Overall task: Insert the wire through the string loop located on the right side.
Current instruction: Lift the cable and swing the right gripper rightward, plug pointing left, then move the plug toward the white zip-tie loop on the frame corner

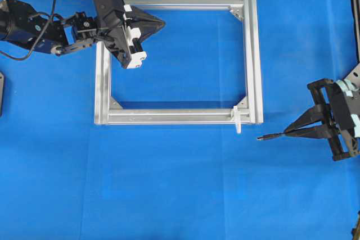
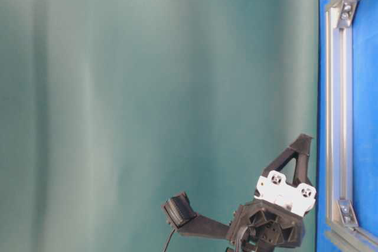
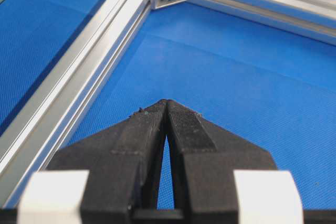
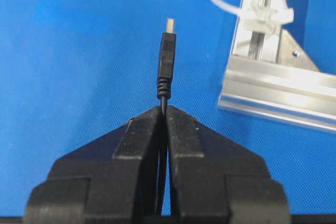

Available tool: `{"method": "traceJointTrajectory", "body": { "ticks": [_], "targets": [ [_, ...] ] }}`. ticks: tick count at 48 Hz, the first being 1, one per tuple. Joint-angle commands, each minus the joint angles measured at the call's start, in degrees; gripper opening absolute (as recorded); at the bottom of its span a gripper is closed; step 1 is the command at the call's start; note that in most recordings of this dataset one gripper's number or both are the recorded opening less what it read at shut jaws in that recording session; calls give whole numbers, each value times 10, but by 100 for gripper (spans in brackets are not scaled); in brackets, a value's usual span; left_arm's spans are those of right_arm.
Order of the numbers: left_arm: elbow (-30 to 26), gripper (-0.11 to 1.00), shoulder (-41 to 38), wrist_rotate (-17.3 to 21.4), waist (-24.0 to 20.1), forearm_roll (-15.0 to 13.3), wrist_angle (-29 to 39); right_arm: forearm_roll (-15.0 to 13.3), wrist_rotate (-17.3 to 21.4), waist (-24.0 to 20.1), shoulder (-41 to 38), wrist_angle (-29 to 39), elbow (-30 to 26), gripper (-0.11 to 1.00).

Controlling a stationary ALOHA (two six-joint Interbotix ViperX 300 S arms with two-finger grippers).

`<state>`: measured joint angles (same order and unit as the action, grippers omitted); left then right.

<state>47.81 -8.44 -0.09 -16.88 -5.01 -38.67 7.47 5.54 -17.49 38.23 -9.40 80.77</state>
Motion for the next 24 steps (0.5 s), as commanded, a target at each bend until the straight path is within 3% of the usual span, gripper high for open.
{"method": "traceJointTrajectory", "body": {
  "ticks": [1, 24],
  "targets": [
    [-11, 0, 19, 0, -2, 1, -3, 2, 2, 5, -4, -9, -6, -4],
    [-11, 0, 19, -1, -2, 2, -3, 0, -2, 82, -37, -44, -6, -4]
  ]
}}
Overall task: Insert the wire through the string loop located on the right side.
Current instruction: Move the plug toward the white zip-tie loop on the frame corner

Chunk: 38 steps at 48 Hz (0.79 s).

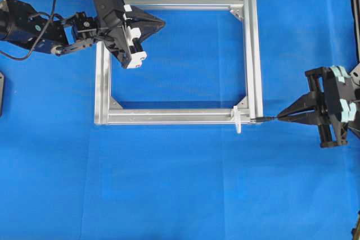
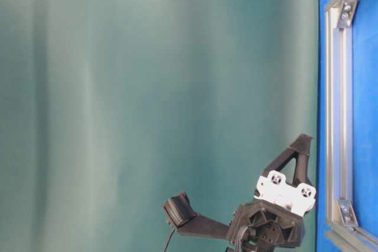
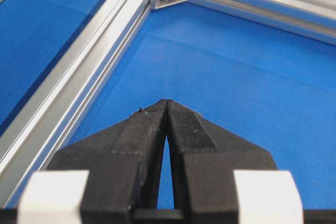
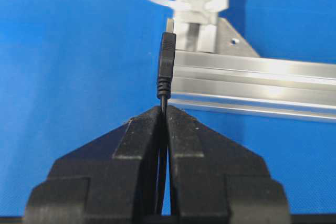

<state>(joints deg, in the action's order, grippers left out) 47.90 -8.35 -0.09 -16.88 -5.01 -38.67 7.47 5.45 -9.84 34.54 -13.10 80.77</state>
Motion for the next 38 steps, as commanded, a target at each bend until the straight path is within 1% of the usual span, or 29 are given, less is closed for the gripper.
{"method": "traceJointTrajectory", "body": {
  "ticks": [1, 38],
  "targets": [
    [-11, 0, 18, -1, -2, 1, -3, 0, -1, 5, 0, -7, -6, -4],
    [-11, 0, 18, 0, -2, 1, -3, -2, -1, 6, 0, -14, -6, -4]
  ]
}}
